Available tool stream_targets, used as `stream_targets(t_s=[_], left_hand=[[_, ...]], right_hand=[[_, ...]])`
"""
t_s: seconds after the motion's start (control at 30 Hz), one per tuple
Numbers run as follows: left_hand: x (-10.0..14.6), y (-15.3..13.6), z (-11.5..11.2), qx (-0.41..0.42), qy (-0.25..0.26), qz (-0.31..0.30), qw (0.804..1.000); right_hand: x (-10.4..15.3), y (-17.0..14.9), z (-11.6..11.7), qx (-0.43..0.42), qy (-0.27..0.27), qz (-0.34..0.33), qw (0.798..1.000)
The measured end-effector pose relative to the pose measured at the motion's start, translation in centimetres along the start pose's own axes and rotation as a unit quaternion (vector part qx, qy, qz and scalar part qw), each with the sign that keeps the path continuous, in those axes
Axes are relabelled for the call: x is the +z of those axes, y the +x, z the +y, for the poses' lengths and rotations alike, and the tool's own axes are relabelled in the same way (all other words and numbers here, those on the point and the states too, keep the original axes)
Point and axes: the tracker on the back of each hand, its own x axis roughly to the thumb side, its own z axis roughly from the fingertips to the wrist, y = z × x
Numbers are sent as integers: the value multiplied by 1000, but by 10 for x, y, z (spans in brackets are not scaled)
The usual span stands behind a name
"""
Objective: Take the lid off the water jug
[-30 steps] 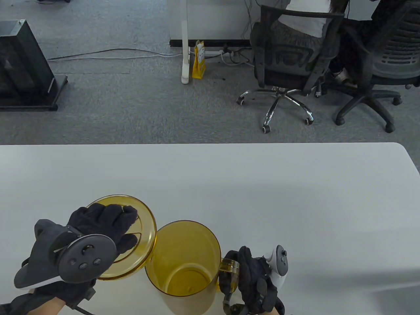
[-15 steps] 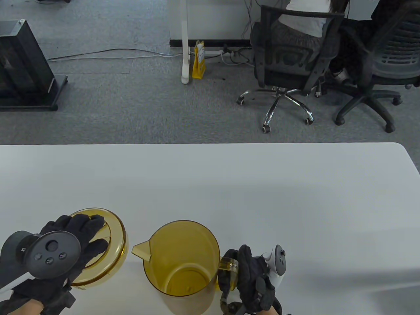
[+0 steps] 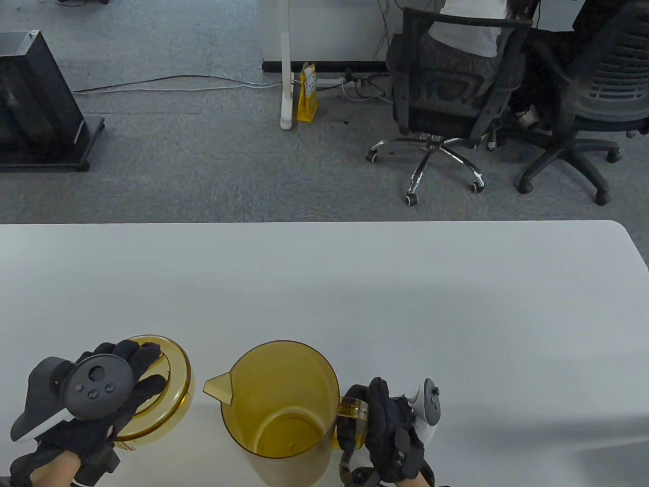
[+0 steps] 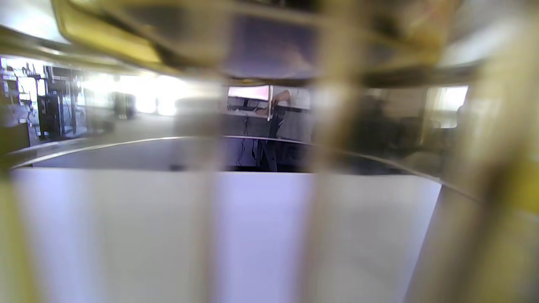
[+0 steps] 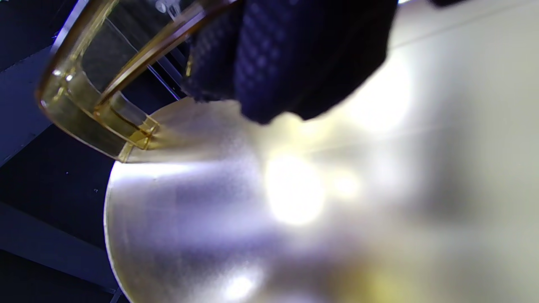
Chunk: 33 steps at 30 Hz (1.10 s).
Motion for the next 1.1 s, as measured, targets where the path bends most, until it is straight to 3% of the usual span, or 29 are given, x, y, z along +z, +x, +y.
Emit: stream_targets(t_s=[0.2, 0.47, 0.73, 0.87, 1.1], left_hand=[[-7, -4, -21, -16, -23, 4, 1000], [-27, -9, -76, 1, -47, -16, 999], [-44, -20, -116, 26, -58, -31, 997], [-37, -21, -123, -14, -63, -27, 998], [-32, -14, -136, -10, -62, -41, 997]], right_hand=[[0, 0, 0, -3, 0, 3, 1000], [1, 0, 1, -2, -6, -8, 1000], [3, -3, 0, -23, -11, 2, 1000], [3, -4, 0, -25, -12, 3, 1000], [6, -8, -1, -34, -23, 10, 999]])
